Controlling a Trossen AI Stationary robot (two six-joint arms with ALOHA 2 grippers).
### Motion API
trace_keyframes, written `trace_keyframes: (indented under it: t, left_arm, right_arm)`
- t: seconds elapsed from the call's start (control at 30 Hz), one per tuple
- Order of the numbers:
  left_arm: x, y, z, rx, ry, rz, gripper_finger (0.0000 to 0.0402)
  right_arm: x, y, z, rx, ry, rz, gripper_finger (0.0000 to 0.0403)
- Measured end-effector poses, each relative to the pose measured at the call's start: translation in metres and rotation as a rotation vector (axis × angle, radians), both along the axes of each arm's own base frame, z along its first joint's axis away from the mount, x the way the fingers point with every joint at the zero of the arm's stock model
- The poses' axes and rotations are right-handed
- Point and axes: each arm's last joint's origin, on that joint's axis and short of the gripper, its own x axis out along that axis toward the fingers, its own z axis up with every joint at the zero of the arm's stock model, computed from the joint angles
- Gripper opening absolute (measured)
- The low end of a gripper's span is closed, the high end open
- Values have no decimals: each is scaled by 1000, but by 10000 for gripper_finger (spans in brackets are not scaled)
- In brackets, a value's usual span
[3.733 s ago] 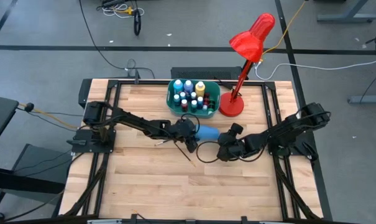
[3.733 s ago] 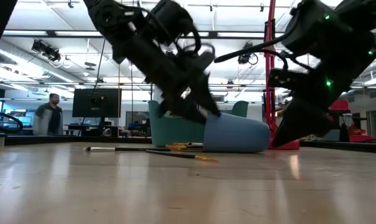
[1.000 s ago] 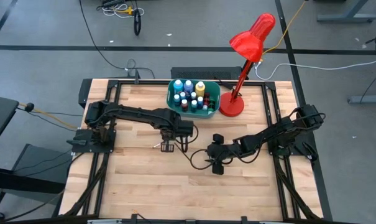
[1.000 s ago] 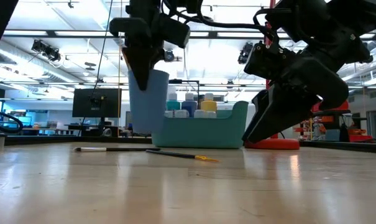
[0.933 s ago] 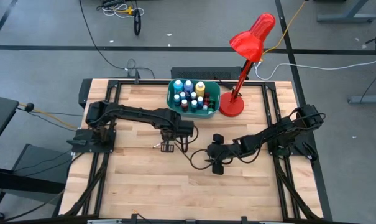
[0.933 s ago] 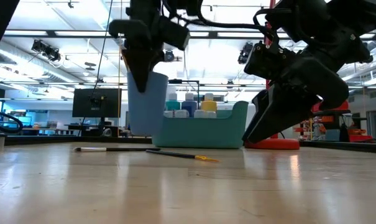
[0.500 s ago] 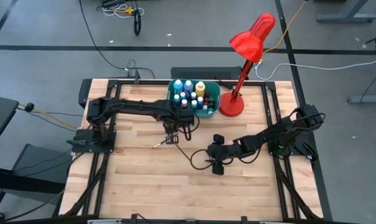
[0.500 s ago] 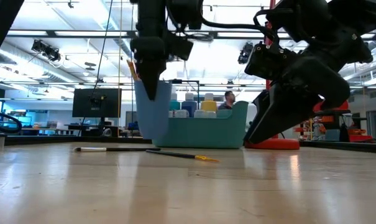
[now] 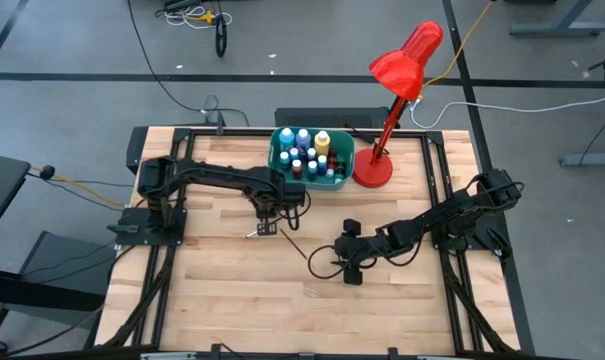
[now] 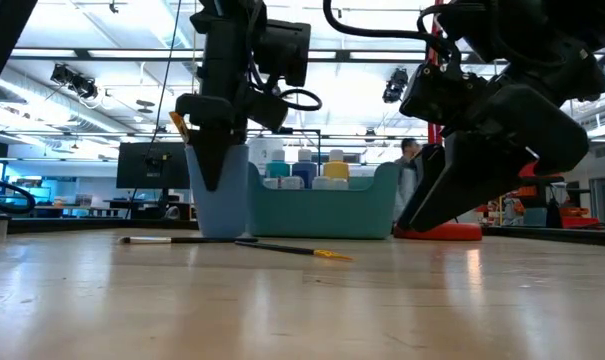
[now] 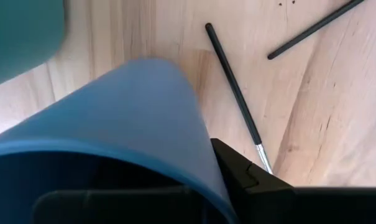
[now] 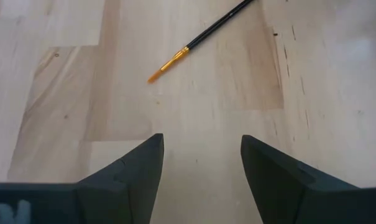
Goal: Pick & Place Paint Supplies
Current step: Adjust the blue cup
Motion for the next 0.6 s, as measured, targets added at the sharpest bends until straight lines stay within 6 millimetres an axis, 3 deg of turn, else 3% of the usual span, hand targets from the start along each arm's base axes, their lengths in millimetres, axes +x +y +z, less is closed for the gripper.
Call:
trace_keyframes:
  t: [0.17,0.47,0.6]
  left_arm:
    - [0,1,0,7,1,-3,30]
    - [-5,1,-1,17,64,-6,78]
    - [-3,0,9,19,63,-11,95]
  right_arm:
    - [1,0,0,-7,-7,8,219]
    - [2,0,2,-13,-24,19,219]
    - [2,0,2,-14,-24,19,219]
